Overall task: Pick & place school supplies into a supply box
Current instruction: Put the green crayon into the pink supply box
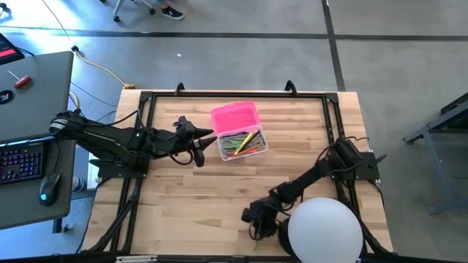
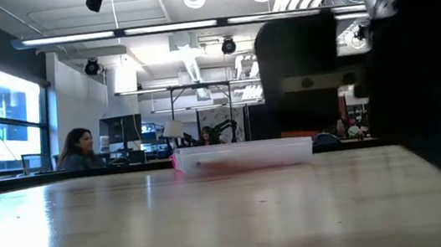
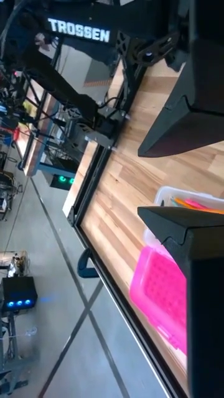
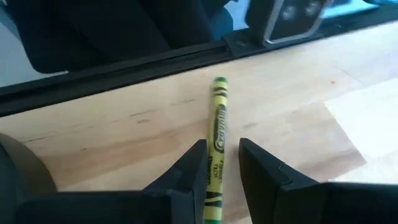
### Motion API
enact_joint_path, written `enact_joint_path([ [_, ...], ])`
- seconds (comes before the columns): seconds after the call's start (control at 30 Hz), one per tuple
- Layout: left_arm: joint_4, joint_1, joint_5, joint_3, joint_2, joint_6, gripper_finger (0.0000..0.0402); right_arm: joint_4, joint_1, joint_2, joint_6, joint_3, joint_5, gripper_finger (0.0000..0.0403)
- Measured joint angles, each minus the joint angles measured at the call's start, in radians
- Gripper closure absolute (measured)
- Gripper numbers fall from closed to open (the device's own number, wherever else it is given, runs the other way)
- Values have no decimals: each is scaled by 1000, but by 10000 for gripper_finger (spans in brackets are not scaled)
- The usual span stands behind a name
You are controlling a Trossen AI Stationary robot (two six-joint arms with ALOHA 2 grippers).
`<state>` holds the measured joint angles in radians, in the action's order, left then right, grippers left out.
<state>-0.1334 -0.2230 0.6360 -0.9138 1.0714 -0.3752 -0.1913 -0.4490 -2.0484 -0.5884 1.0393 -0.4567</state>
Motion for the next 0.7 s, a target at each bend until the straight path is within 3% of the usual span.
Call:
enact_joint_path([
  [0.4,-37,0,0,0,0,0,231,-9,191,-3,-29,0,-122,365],
  [0.7,-65,0,0,0,0,-1,231,0,187,-3,-33,0,-147,362],
])
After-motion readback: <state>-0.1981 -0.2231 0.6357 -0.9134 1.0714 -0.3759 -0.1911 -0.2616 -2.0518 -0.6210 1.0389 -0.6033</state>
